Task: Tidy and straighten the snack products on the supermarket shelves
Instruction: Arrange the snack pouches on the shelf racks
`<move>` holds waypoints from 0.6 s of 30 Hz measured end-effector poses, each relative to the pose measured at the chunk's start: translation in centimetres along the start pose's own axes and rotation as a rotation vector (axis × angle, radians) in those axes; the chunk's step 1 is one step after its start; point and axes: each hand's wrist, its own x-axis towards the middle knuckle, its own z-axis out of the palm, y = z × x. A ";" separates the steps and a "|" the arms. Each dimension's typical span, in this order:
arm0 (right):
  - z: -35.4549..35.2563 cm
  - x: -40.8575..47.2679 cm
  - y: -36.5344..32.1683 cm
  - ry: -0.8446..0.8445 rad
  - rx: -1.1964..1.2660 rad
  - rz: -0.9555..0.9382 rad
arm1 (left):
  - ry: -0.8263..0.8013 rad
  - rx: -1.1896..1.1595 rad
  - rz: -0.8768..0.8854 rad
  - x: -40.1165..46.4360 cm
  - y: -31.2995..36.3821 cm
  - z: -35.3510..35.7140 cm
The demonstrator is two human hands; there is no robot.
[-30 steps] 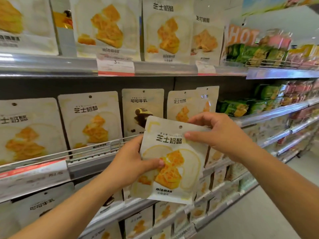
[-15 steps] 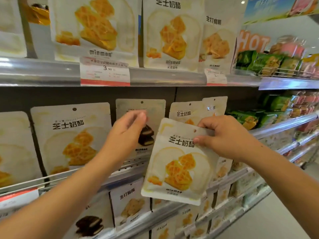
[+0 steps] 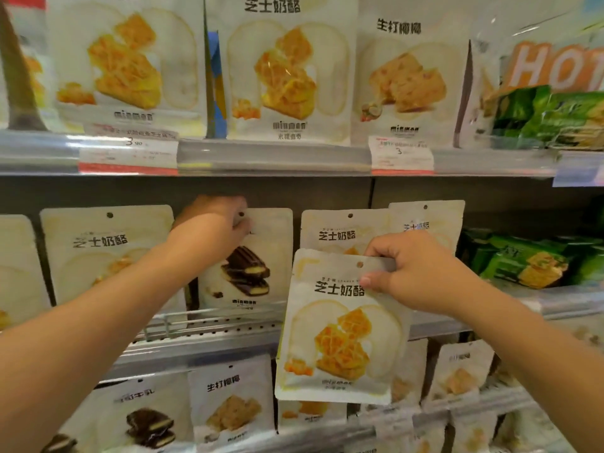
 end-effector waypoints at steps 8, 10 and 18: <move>-0.7 0.6 0.7 -0.003 0.067 -0.087 | 0.145 -0.199 0.177 -4.0 0.1 -2.6; -1.0 0.6 0.8 0.002 0.091 -0.088 | 0.205 -0.230 0.212 -4.8 0.6 -3.8; -2.6 0.5 0.0 0.052 0.141 -0.096 | 0.504 -0.261 0.280 -8.5 0.3 -9.7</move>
